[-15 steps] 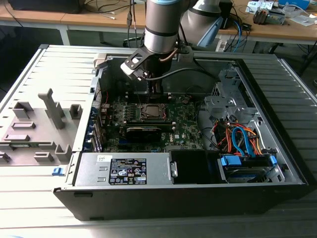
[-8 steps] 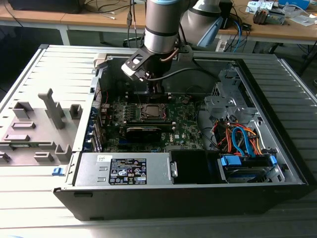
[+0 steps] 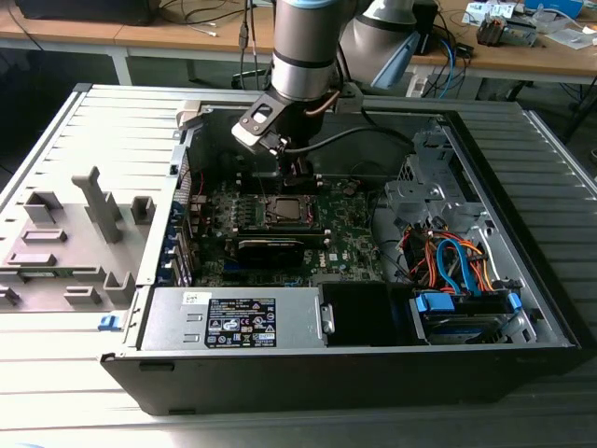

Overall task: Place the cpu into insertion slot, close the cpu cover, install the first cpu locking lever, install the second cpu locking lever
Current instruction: 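Install the first cpu locking lever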

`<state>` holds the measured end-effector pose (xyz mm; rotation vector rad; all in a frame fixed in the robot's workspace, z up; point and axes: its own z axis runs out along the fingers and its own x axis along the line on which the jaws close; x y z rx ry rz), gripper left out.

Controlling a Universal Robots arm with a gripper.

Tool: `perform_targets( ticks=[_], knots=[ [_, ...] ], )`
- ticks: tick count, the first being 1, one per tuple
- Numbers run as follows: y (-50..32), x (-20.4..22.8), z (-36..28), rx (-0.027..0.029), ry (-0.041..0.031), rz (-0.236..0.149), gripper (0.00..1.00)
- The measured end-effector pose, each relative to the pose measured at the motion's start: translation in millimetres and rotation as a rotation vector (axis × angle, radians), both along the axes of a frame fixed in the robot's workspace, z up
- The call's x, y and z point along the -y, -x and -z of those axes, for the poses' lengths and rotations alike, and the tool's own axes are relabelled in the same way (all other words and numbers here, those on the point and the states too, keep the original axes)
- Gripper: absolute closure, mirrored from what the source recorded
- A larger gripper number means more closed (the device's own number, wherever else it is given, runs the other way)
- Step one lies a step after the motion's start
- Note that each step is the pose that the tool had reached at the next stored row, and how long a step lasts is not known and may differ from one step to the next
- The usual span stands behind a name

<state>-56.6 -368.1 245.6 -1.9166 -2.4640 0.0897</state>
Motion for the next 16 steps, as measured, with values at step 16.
perform_targets(
  ticks=[16],
  knots=[
    [0.0, 0.0, 0.0, 0.0, 0.0, -0.071, 0.89]
  ],
)
